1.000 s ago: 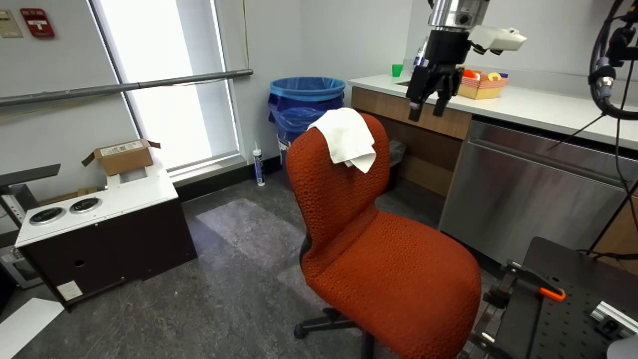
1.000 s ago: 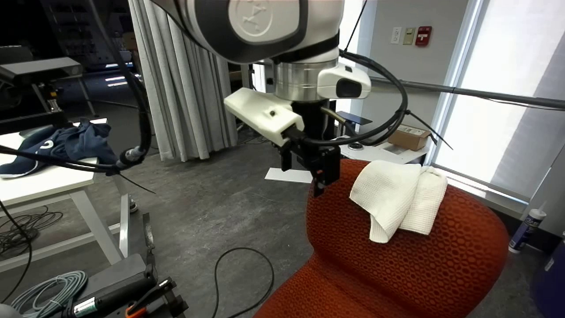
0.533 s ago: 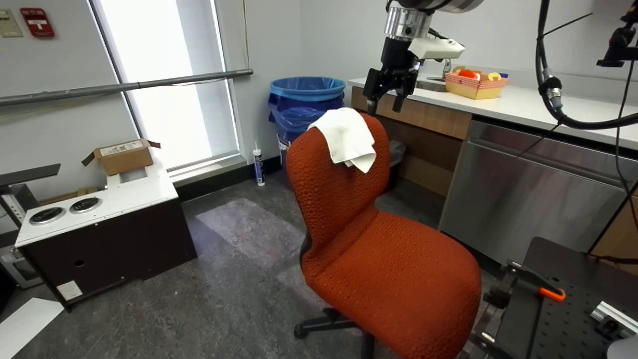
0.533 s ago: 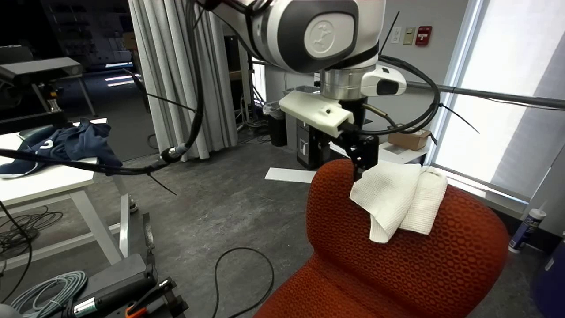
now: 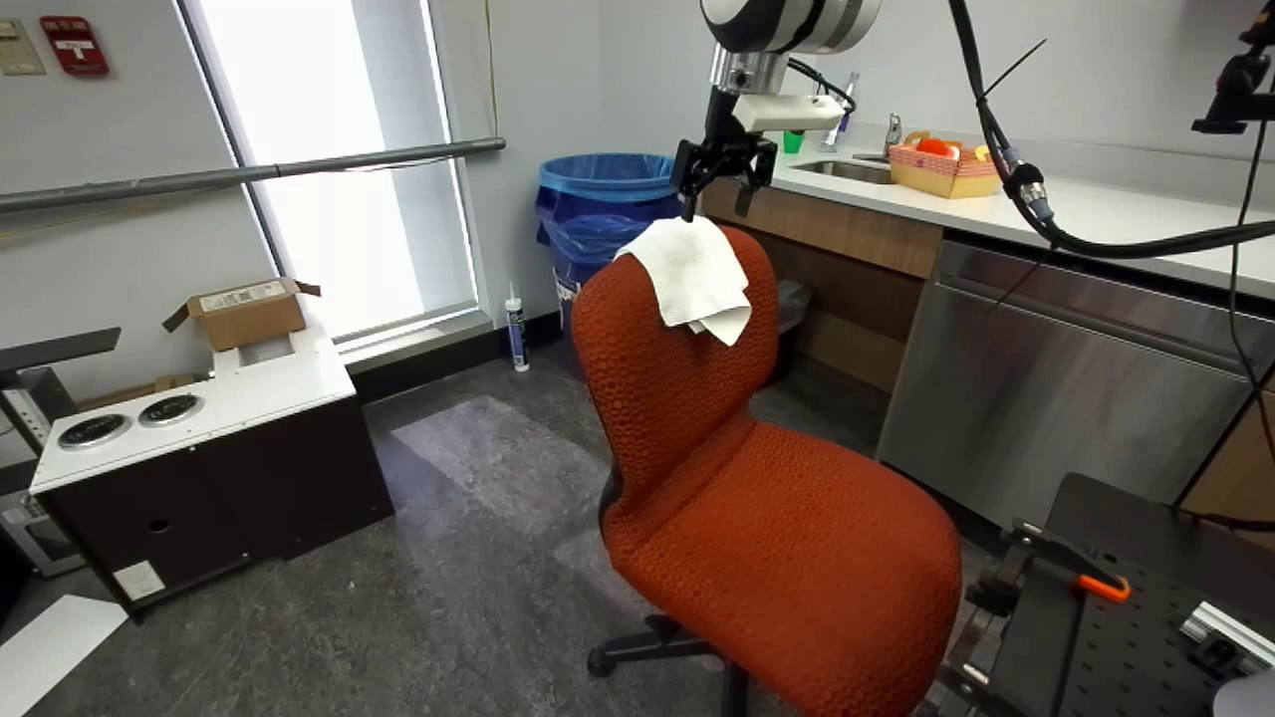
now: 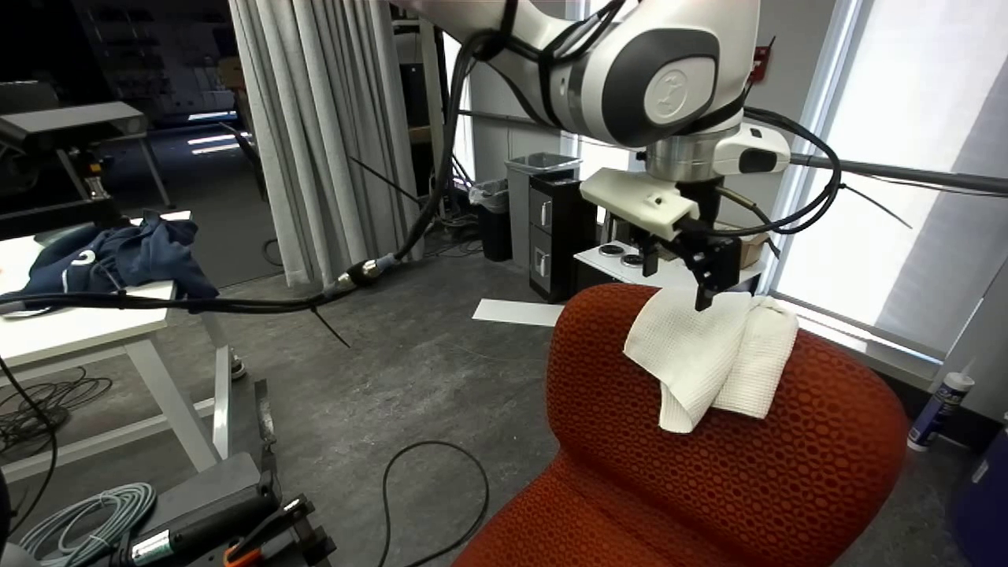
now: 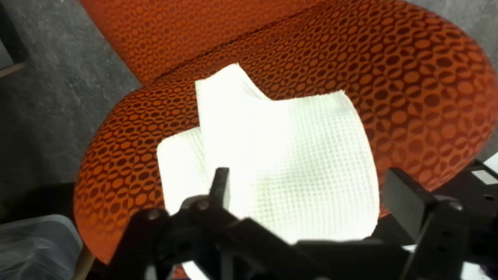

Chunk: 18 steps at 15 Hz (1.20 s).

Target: Put the towel on the seat of the chair

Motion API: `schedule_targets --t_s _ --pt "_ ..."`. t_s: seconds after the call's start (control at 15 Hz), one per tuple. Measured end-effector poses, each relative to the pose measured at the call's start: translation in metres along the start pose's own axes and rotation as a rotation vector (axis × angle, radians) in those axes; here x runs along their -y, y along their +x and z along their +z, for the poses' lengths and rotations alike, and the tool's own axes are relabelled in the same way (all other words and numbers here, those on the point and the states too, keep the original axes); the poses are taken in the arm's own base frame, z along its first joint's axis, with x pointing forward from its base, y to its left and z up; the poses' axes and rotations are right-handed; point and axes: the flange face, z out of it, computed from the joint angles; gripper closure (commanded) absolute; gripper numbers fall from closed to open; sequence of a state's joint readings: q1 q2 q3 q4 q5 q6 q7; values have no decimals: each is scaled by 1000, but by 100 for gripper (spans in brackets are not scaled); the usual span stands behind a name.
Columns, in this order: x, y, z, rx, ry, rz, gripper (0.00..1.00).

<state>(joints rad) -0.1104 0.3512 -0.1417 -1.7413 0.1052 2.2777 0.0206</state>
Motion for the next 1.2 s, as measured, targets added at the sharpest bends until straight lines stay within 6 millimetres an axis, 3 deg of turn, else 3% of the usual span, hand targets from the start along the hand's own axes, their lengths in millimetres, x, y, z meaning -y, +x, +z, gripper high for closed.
schedule_targets --t_s 0.53,0.87,1.07,1.13,1.2 --pt "-4 66 26 -78 -23 233 0" --pt "1 91 57 -86 -35 246 0" --pt "-1 95 76 -9 -59 237 0" --pt "-2 95 80 24 -70 228 25" --pt "-3 96 81 48 -75 218 26"
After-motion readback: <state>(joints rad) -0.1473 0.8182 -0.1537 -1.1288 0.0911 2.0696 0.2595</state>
